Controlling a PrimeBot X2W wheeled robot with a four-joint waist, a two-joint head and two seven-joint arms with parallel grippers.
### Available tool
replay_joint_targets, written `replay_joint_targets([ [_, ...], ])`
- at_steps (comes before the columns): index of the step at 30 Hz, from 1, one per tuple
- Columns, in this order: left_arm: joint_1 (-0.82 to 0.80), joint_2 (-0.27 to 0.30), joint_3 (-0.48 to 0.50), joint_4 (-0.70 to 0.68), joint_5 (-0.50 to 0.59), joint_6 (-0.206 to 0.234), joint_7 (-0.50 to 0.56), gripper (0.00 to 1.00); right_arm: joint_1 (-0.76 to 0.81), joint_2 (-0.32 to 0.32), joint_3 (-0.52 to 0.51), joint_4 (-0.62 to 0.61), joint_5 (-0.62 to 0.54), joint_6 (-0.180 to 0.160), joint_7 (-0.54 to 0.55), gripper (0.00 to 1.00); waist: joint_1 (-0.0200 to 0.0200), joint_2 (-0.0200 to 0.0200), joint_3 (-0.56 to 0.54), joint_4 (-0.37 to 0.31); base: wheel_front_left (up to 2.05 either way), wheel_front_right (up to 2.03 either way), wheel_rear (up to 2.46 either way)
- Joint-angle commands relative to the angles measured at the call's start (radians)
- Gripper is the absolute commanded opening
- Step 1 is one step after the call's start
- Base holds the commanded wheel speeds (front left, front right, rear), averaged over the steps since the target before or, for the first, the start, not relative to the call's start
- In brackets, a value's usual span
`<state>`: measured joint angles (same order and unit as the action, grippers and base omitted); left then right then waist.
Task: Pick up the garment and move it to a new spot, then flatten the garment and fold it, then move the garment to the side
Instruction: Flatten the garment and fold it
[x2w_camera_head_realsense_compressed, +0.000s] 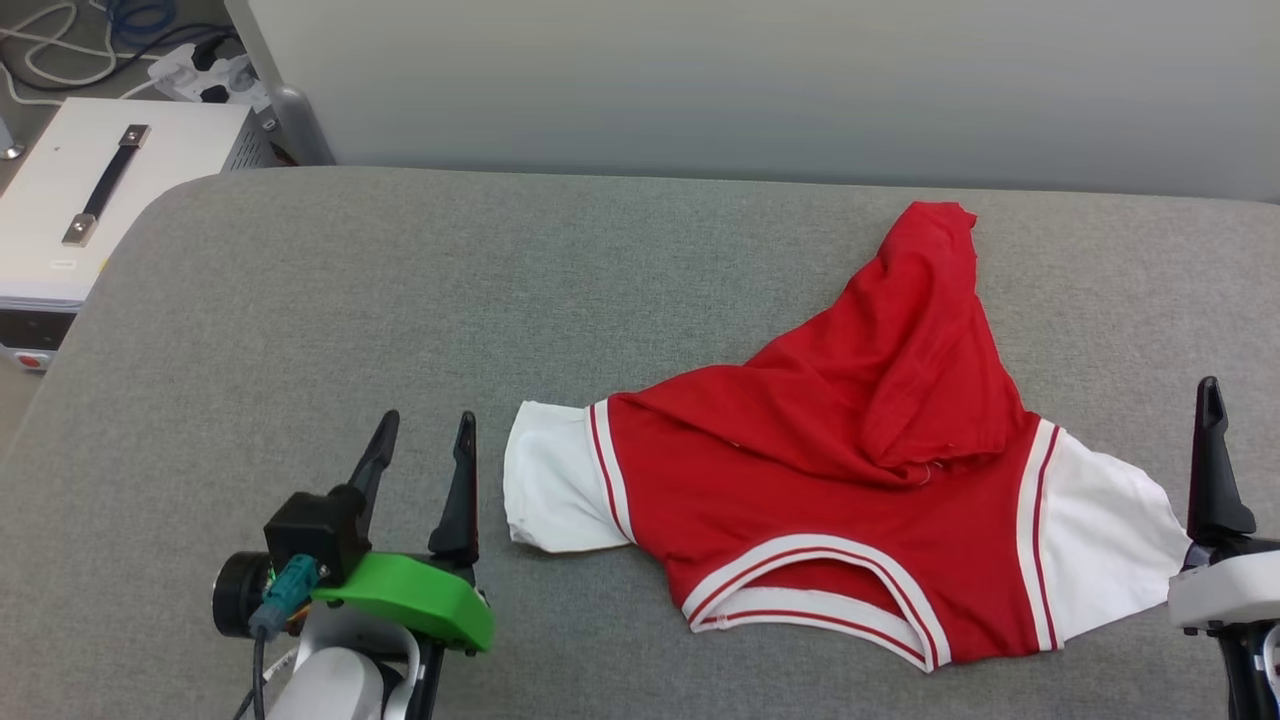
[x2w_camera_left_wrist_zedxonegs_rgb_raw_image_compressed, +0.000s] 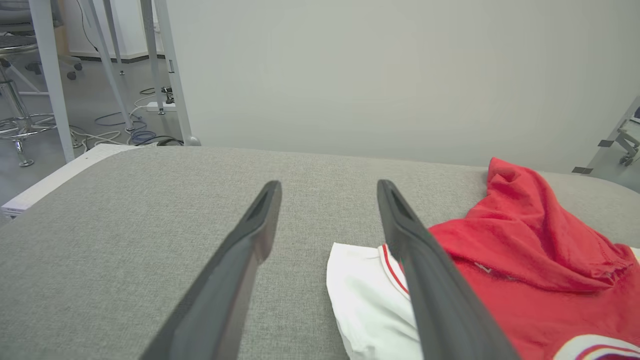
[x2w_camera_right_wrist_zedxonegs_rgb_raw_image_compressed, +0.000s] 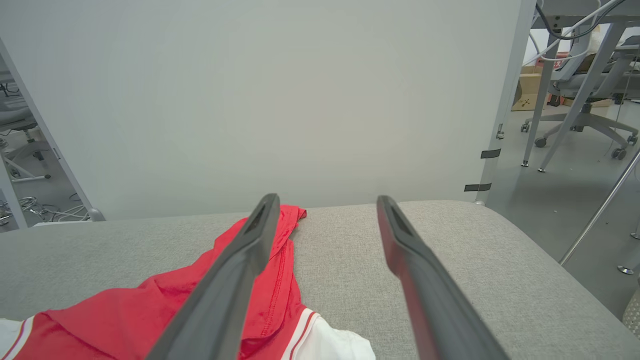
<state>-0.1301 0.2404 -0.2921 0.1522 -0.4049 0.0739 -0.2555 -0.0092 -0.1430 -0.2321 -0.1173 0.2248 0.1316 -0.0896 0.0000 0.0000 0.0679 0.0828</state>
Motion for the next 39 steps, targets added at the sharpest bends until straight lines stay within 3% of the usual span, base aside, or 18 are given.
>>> replay_joint_targets([
  [1,0.015,-0.012,-0.002,-0.001,0.004,-0.005,-0.006,1.00,0.014,0.004,0.002,-0.002,0.008,-0.001,-0.006,1.00,0.0000,0.0000,-0.003,0.000,0.00,0.00,0.00],
  [5,0.002,-0.013,-0.012,0.011,-0.003,-0.015,0.016,1.00,0.018,0.002,0.009,-0.007,0.010,-0.001,-0.001,1.00,0.0000,0.0000,0.005,0.001,0.00,0.00,0.00],
  [9,-0.028,0.006,-0.016,-0.008,-0.007,-0.004,0.108,1.00,0.008,0.008,0.014,-0.018,0.024,-0.001,0.007,1.00,0.0000,0.0000,0.018,-0.009,0.00,0.00,0.00],
  [11,-0.038,0.016,-0.022,-0.019,-0.017,0.009,0.198,1.00,0.003,0.012,0.014,-0.026,0.033,-0.001,0.013,1.00,0.0000,0.0000,0.029,-0.013,0.00,0.00,0.00],
  [16,-0.063,0.050,-0.068,-0.033,-0.035,0.065,0.564,1.00,0.001,0.015,0.023,-0.033,0.033,-0.001,0.022,1.00,0.0000,0.0000,0.060,-0.026,0.00,0.00,0.00],
  [21,-0.089,0.076,-0.094,-0.071,-0.022,0.112,0.758,1.00,-0.013,0.018,0.035,-0.037,0.030,-0.001,0.022,1.00,0.0000,0.0000,0.098,-0.048,0.00,0.00,0.00],
  [31,-0.103,0.092,-0.097,-0.021,-0.013,0.142,0.811,1.00,-0.038,0.019,0.029,-0.039,0.030,-0.001,0.019,1.00,0.0000,0.0000,0.163,-0.085,0.00,0.00,0.00],
  [39,-0.101,0.087,-0.127,0.056,-0.020,0.125,0.839,1.00,-0.050,0.022,0.028,-0.035,0.029,-0.001,0.014,1.00,0.0000,0.0000,0.188,-0.088,0.00,0.00,0.00],
])
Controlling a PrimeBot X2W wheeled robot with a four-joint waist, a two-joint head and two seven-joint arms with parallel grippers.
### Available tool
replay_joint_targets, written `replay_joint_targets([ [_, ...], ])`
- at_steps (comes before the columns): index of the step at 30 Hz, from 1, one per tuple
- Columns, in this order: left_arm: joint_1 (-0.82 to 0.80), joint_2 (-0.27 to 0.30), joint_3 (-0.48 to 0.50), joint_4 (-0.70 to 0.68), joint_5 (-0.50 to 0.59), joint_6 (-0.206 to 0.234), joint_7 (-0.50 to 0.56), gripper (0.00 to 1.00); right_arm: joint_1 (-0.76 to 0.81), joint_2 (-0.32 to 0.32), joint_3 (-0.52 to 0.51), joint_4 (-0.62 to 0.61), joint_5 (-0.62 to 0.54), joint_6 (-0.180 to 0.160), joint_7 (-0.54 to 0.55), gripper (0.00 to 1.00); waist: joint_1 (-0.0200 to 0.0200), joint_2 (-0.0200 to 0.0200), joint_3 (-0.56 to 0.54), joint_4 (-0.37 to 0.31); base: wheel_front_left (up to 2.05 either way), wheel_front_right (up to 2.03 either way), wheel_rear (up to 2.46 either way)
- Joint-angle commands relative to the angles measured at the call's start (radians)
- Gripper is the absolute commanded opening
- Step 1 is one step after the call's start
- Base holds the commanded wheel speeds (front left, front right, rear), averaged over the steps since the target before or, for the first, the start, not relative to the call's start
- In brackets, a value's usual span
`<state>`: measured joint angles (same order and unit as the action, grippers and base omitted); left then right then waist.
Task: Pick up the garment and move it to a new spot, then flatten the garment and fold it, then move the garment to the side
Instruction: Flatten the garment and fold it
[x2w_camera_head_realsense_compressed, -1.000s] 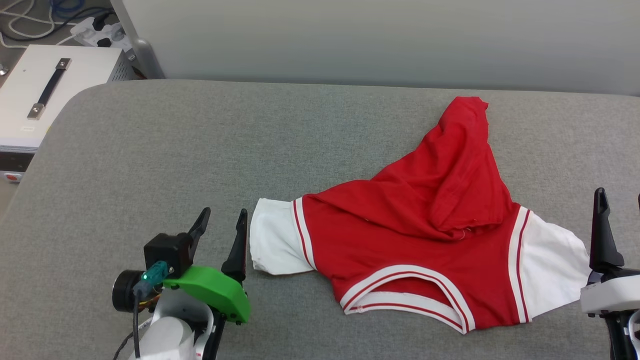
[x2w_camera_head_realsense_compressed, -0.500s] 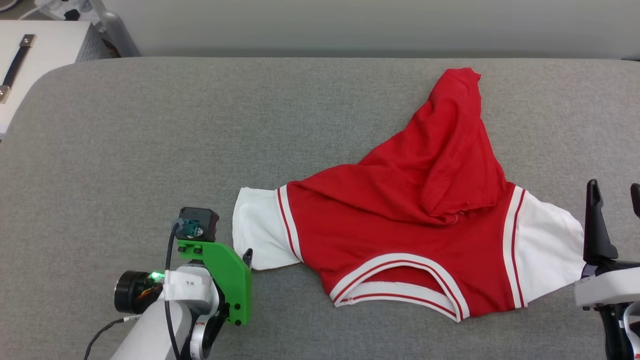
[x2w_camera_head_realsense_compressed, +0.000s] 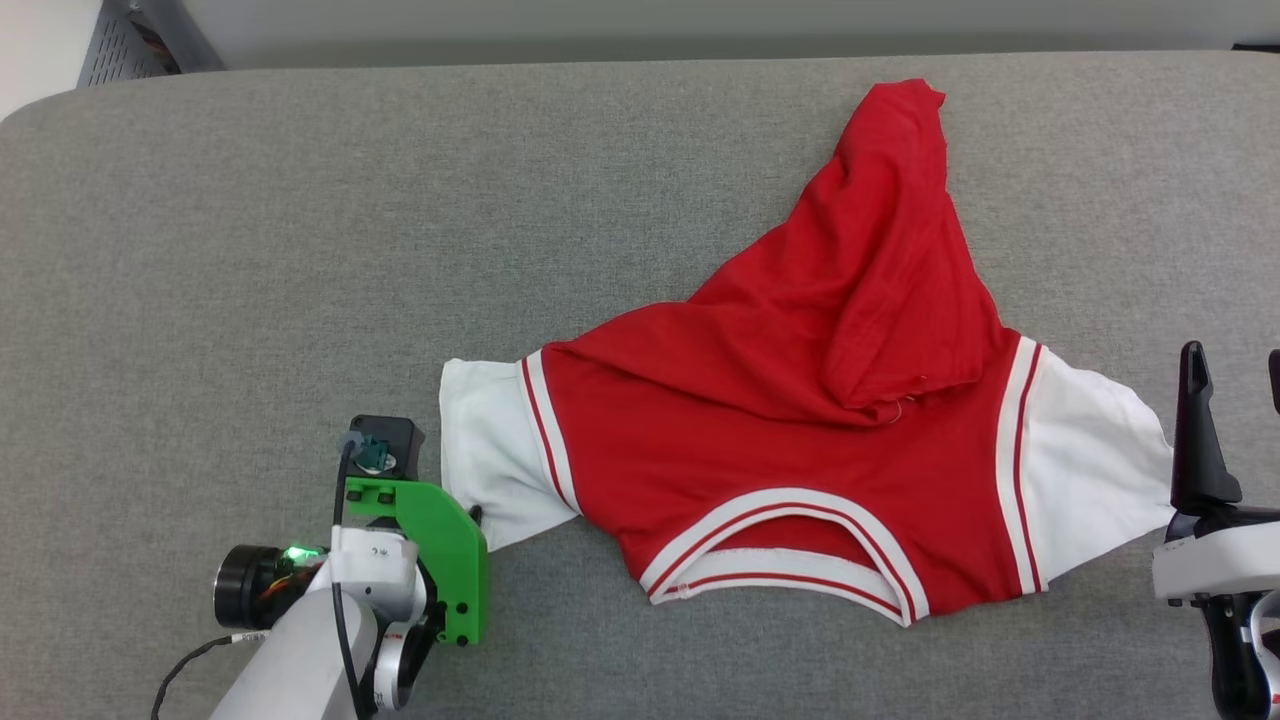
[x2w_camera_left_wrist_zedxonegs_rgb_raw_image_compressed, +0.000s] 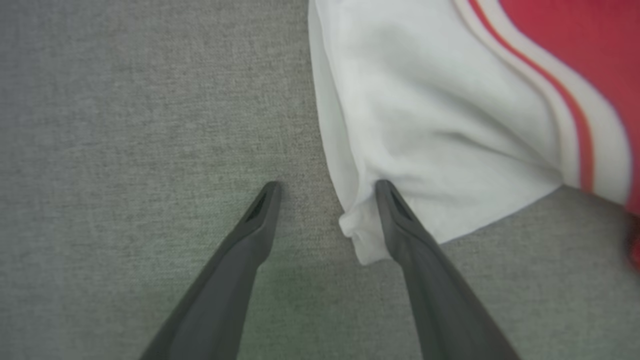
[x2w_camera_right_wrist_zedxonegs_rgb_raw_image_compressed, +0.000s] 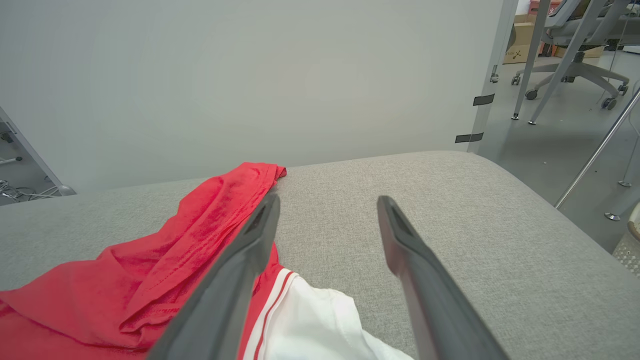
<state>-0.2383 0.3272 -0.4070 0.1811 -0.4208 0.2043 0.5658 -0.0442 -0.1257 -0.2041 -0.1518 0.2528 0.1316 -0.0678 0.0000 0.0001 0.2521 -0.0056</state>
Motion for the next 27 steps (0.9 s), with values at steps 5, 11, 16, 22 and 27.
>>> replay_joint_targets([
  [5,0.018,-0.024,-0.037,0.063,-0.029,-0.030,0.029,0.00,-0.020,0.006,-0.002,0.014,-0.005,-0.001,-0.007,1.00,0.0000,-0.0001,-0.006,0.012,0.00,0.00,0.00],
  [11,0.017,-0.008,0.008,0.029,-0.026,-0.007,-0.067,0.00,-0.010,-0.012,-0.007,0.037,-0.016,-0.001,0.025,1.00,0.0000,-0.0001,-0.042,0.031,0.00,0.00,0.00],
  [16,0.025,0.024,0.056,-0.048,-0.037,-0.002,-0.124,0.00,0.012,-0.025,-0.028,0.083,-0.036,-0.001,0.141,1.00,0.0000,-0.0001,-0.061,0.038,0.00,0.00,0.00],
  [22,0.057,0.062,0.085,-0.179,-0.080,-0.015,-0.091,0.00,0.016,-0.050,-0.078,0.133,-0.061,-0.001,0.367,1.00,0.0000,-0.0001,-0.063,0.047,0.00,0.00,0.00],
  [27,0.093,0.099,0.104,-0.313,-0.099,0.007,-0.028,0.00,-0.033,-0.078,-0.090,0.130,-0.027,-0.001,0.735,1.00,0.0000,-0.0001,-0.036,0.049,0.00,0.00,0.00],
])
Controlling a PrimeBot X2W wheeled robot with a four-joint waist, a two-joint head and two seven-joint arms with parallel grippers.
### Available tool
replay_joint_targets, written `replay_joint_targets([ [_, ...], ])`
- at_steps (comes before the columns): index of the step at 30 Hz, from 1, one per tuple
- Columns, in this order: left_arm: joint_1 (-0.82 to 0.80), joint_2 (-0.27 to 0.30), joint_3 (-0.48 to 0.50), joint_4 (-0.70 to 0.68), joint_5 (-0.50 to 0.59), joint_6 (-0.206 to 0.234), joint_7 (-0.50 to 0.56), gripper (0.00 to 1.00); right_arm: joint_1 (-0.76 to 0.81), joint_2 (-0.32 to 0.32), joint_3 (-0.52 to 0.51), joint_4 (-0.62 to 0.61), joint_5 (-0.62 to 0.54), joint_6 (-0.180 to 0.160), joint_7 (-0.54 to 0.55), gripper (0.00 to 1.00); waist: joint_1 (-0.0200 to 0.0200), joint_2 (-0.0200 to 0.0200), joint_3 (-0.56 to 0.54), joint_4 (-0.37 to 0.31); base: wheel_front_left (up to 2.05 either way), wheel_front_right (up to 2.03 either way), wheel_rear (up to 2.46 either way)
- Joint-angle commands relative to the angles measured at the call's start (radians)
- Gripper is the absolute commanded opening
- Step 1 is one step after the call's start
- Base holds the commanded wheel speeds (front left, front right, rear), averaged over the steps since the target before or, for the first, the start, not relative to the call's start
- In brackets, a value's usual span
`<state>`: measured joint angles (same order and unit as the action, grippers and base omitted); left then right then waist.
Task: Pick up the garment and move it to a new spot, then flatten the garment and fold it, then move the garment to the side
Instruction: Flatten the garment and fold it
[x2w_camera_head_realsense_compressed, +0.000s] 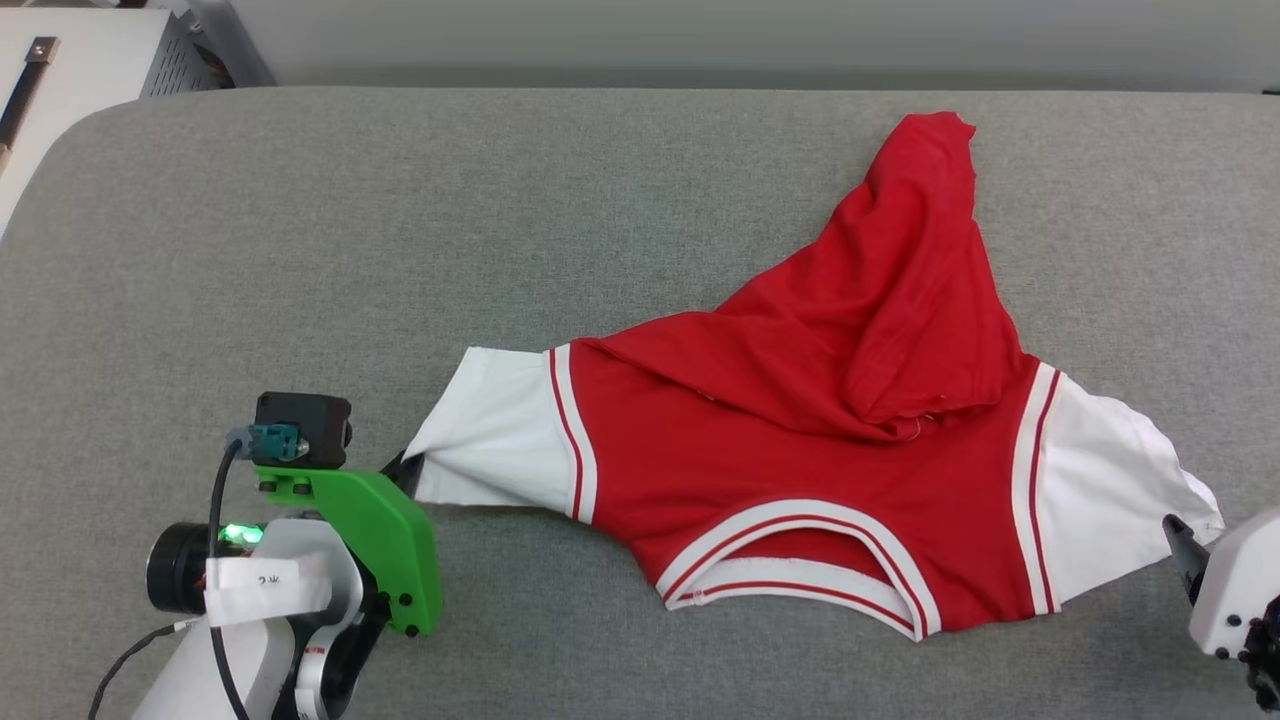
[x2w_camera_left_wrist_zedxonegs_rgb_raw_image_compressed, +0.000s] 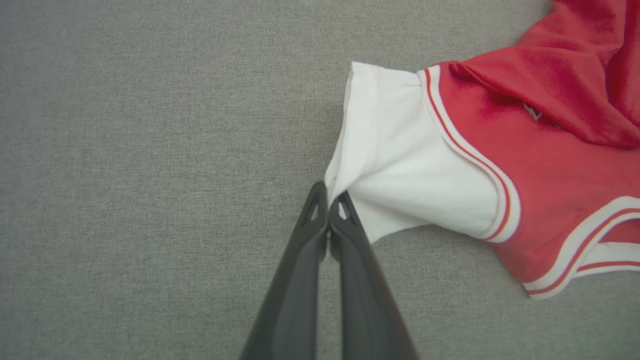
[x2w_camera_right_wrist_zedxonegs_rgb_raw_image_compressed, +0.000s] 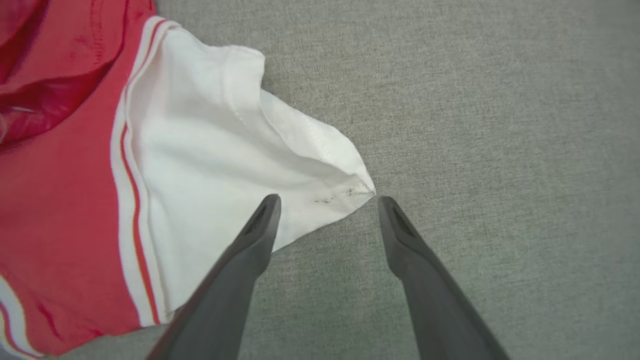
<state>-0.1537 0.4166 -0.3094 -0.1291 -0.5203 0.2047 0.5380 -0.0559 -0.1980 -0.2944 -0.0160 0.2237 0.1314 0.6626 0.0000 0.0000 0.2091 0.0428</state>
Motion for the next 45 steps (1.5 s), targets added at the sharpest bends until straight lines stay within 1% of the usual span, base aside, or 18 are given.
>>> replay_joint_targets([
  [1,0.010,0.011,0.006,-0.015,0.001,0.009,0.004,0.00,-0.032,-0.016,0.000,-0.009,0.002,-0.001,0.039,1.00,0.0000,0.0000,0.013,0.002,0.00,0.00,0.00],
  [3,0.011,0.012,0.005,-0.035,0.001,0.013,0.010,0.00,-0.060,-0.033,-0.005,-0.007,-0.002,-0.001,0.100,1.00,0.0000,0.0000,0.025,0.004,0.00,0.00,0.00],
  [6,0.005,0.012,0.004,-0.050,0.000,0.016,0.012,0.00,-0.105,-0.042,-0.010,0.015,0.021,-0.001,0.185,1.00,0.0000,0.0000,0.041,0.010,0.00,0.00,0.00],
  [12,-0.007,0.008,0.000,-0.058,-0.004,0.012,0.009,0.00,-0.151,-0.057,-0.031,0.082,0.017,-0.001,0.278,1.00,0.0000,0.0000,0.069,0.027,0.00,0.00,0.00],
  [14,-0.011,0.007,-0.001,-0.058,-0.004,0.012,0.007,0.00,-0.152,-0.062,-0.031,0.107,0.000,-0.001,0.291,1.00,0.0000,0.0000,0.077,0.032,0.00,0.00,0.00],
  [17,-0.018,0.006,-0.004,-0.057,-0.003,0.010,0.004,0.00,-0.160,-0.059,-0.029,0.133,-0.004,-0.001,0.278,1.00,0.0000,0.0000,0.090,0.037,0.00,0.00,0.00],
  [23,-0.025,0.009,-0.006,-0.048,-0.004,0.009,0.001,0.00,-0.154,-0.060,0.009,0.189,0.001,-0.001,0.258,1.00,0.0000,0.0000,0.101,0.037,0.00,0.00,0.00],
  [24,-0.025,0.009,-0.006,-0.047,-0.004,0.009,0.001,0.00,-0.151,-0.060,0.015,0.197,0.004,-0.001,0.260,0.75,0.0000,0.0000,0.100,0.037,0.00,0.00,0.00],
  [25,-0.025,0.009,-0.006,-0.044,-0.005,0.009,0.001,0.00,-0.147,-0.061,0.023,0.206,0.009,-0.001,0.262,0.17,0.0000,0.0000,0.097,0.036,0.00,0.00,0.00],
  [26,-0.024,0.011,-0.006,-0.040,-0.004,0.010,0.002,0.00,-0.145,-0.061,0.027,0.212,0.015,-0.001,0.264,0.00,0.0000,0.0000,0.093,0.035,0.00,0.00,0.00],
  [30,-0.016,0.017,-0.005,-0.027,-0.004,0.013,0.002,0.00,-0.135,-0.072,0.031,0.222,0.032,-0.001,0.258,0.00,0.0000,0.0000,0.064,0.030,0.00,0.00,0.00],
  [34,-0.003,0.027,0.000,-0.019,-0.003,0.018,0.001,0.00,-0.128,-0.087,0.029,0.196,0.055,-0.001,0.229,0.00,0.0000,0.0000,0.023,0.024,0.00,0.00,0.00],
  [40,0.016,0.048,0.012,-0.028,-0.009,0.013,-0.008,0.00,-0.121,-0.121,0.017,0.118,0.107,-0.001,0.173,0.00,0.0000,0.0000,-0.053,0.015,0.00,0.00,0.00],
  [45,0.029,0.086,0.040,-0.064,-0.015,0.012,-0.002,0.00,-0.122,-0.138,0.006,0.029,0.152,-0.001,0.150,0.00,0.0000,0.0000,-0.114,0.000,0.00,0.00,0.00],
])
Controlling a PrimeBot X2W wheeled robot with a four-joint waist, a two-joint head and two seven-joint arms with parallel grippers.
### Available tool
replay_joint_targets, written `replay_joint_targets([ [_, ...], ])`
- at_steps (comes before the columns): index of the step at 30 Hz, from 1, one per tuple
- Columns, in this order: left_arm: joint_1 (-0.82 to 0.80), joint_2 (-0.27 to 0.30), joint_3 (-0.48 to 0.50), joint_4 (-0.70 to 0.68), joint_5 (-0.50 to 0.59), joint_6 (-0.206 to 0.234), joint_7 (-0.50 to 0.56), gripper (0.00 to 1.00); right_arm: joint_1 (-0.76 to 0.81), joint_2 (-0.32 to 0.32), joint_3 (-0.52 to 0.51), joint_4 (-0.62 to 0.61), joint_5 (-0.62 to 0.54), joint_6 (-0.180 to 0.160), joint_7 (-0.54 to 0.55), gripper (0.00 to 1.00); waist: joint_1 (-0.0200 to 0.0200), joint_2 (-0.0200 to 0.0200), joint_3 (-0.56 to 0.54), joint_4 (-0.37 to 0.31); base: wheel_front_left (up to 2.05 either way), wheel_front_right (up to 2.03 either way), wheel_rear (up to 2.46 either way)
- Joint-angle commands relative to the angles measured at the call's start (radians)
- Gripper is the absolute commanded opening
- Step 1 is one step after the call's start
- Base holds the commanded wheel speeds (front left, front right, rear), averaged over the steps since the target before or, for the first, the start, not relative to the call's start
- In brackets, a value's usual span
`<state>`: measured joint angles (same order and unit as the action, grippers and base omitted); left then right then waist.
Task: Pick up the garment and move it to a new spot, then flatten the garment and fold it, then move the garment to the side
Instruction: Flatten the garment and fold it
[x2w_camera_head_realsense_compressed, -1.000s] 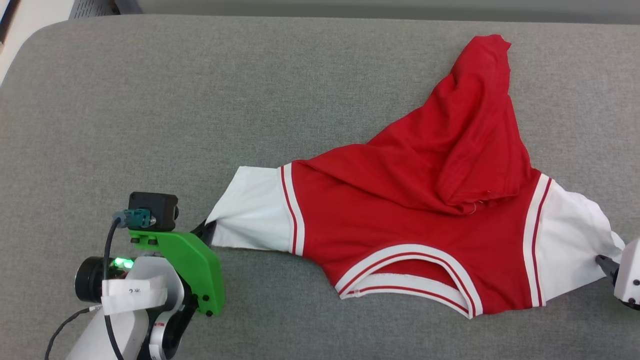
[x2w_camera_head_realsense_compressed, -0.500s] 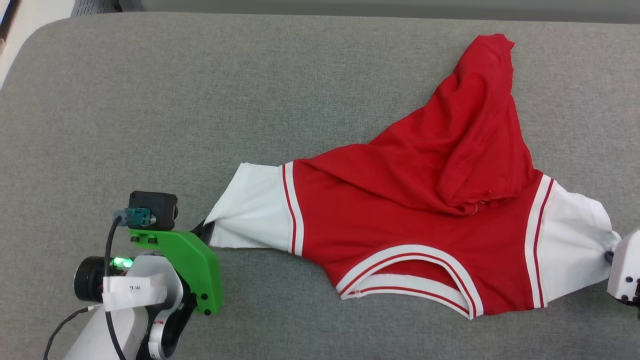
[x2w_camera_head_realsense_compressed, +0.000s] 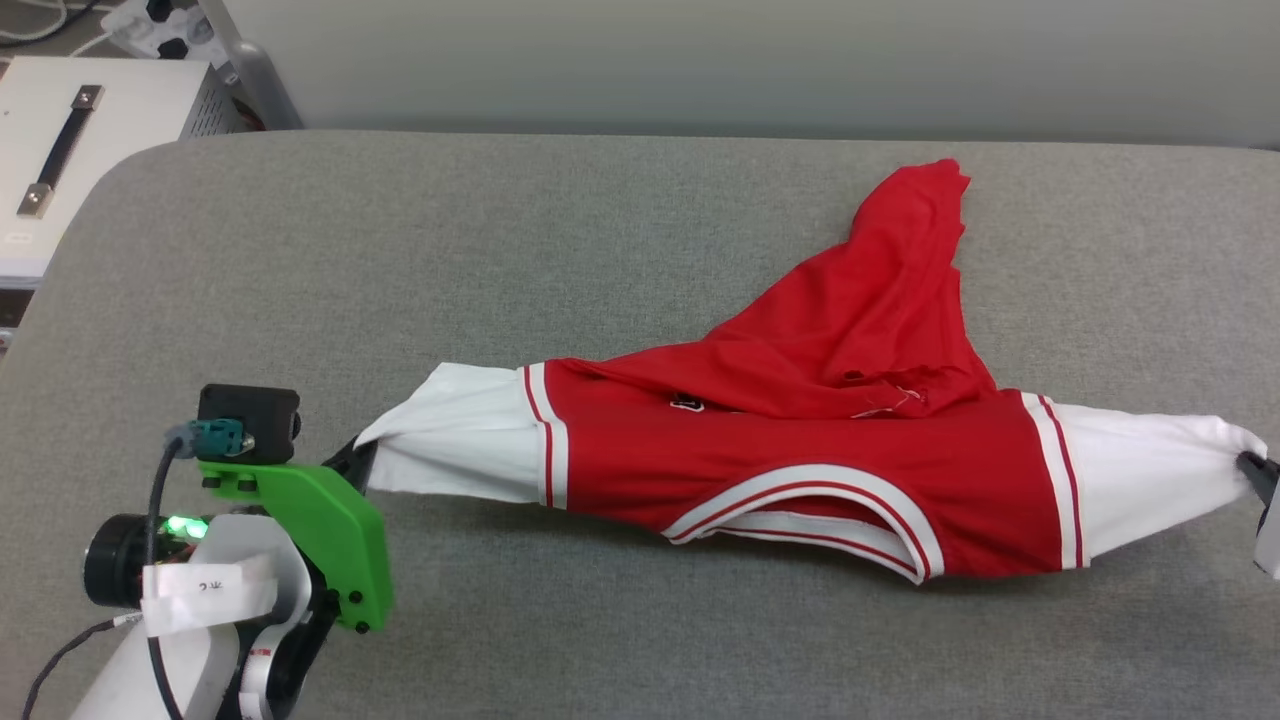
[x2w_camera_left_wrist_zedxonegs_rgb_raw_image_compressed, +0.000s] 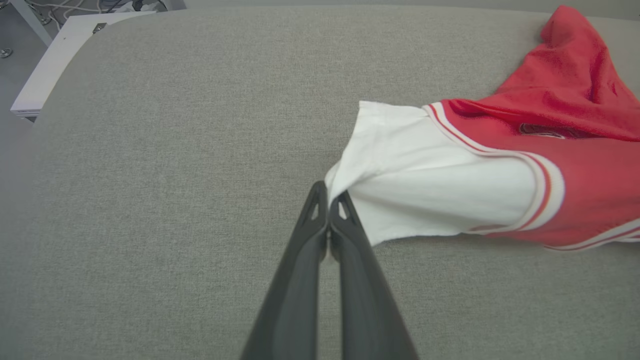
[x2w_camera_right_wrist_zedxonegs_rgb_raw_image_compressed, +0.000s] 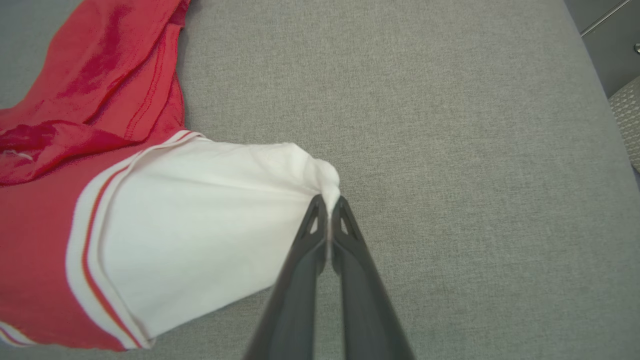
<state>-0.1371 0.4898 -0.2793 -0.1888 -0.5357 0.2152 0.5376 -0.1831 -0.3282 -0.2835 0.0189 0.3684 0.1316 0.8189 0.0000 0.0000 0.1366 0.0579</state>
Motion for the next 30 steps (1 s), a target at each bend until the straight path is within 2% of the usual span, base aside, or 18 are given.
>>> replay_joint_targets([
  [1,0.013,0.021,0.017,-0.015,0.000,0.003,0.001,0.00,0.002,-0.010,-0.008,-0.022,0.015,-0.001,-0.008,0.00,0.0000,0.0000,-0.050,-0.018,0.00,0.00,0.00],
  [6,-0.001,0.065,0.087,-0.130,-0.038,0.000,0.006,0.00,-0.057,-0.035,-0.035,-0.155,0.073,-0.001,-0.027,0.00,0.0000,0.0000,-0.094,-0.039,0.00,0.00,0.00],
  [14,-0.070,0.093,0.167,-0.255,-0.063,0.004,-0.008,0.00,-0.170,-0.082,-0.050,-0.209,0.115,-0.001,-0.080,0.00,0.0000,0.0000,-0.125,-0.050,0.00,0.00,0.00],
  [22,-0.178,0.125,0.221,-0.262,-0.088,-0.010,-0.005,0.00,-0.343,-0.122,0.010,-0.177,0.140,-0.001,-0.174,0.00,0.0000,0.0000,-0.118,-0.062,0.00,0.00,0.00],
  [26,-0.244,0.129,0.246,-0.227,-0.103,-0.016,-0.019,0.00,-0.439,-0.138,0.060,-0.118,0.137,-0.001,-0.223,0.00,0.0000,0.0000,-0.094,-0.068,0.00,0.00,0.00],
  [30,-0.357,0.133,0.255,-0.166,-0.127,-0.046,-0.033,0.00,-0.556,-0.153,0.105,-0.047,0.128,-0.001,-0.273,0.00,0.0000,0.0000,-0.049,-0.071,0.00,0.00,0.00],
])
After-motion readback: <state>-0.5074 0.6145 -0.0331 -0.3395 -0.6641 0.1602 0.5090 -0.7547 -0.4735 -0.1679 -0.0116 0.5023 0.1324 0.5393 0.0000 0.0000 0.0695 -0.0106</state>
